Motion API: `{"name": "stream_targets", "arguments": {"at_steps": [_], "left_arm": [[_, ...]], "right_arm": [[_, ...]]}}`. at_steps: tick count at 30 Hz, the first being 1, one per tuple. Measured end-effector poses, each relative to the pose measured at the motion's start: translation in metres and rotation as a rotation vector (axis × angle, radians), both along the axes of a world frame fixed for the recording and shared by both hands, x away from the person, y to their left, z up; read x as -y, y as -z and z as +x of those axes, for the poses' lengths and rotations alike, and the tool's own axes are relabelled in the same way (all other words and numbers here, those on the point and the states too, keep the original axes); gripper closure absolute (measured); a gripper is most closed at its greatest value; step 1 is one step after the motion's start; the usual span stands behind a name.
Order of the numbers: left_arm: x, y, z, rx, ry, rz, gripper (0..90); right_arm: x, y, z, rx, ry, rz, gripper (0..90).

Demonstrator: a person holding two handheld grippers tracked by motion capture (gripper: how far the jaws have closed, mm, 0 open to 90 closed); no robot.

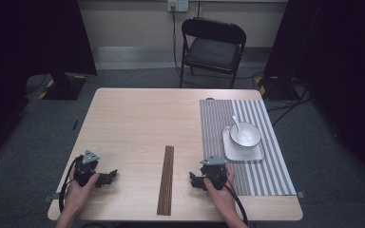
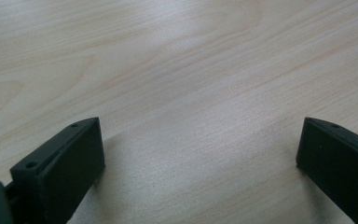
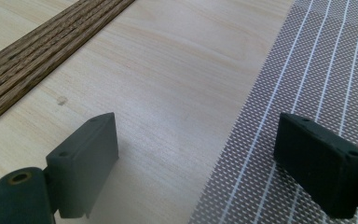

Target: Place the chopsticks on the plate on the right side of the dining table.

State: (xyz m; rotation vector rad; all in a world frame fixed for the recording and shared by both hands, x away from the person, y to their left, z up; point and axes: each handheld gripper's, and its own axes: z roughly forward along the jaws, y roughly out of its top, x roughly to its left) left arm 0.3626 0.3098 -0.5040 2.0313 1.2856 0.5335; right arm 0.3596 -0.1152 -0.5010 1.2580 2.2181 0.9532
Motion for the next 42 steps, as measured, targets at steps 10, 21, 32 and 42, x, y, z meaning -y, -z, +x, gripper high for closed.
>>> {"name": "stream_targets", "arguments": {"at_steps": [10, 21, 32, 42], "left_arm": [[0.0, 0.0, 0.0, 0.0, -0.003, -0.004, 0.4], [0.0, 0.0, -0.001, -0.002, 0.003, 0.002, 0.4], [0.0, 0.0, -0.001, -0.002, 0.006, -0.003, 0.1], [0.0, 0.0, 0.0, -0.004, 0.01, -0.003, 0.0]], "right_arm": [[-0.001, 0.0, 0.0, -0.005, 0.014, 0.001, 12.8], [-0.008, -0.009, -0.002, -0.064, -0.025, 0.0, 14.3], [-0.038, -0.023, -0.001, -0.097, -0.143, 0.048, 14.5], [-0.061, -0.014, -0.005, -0.12, -0.21, 0.027, 15.3]]}}
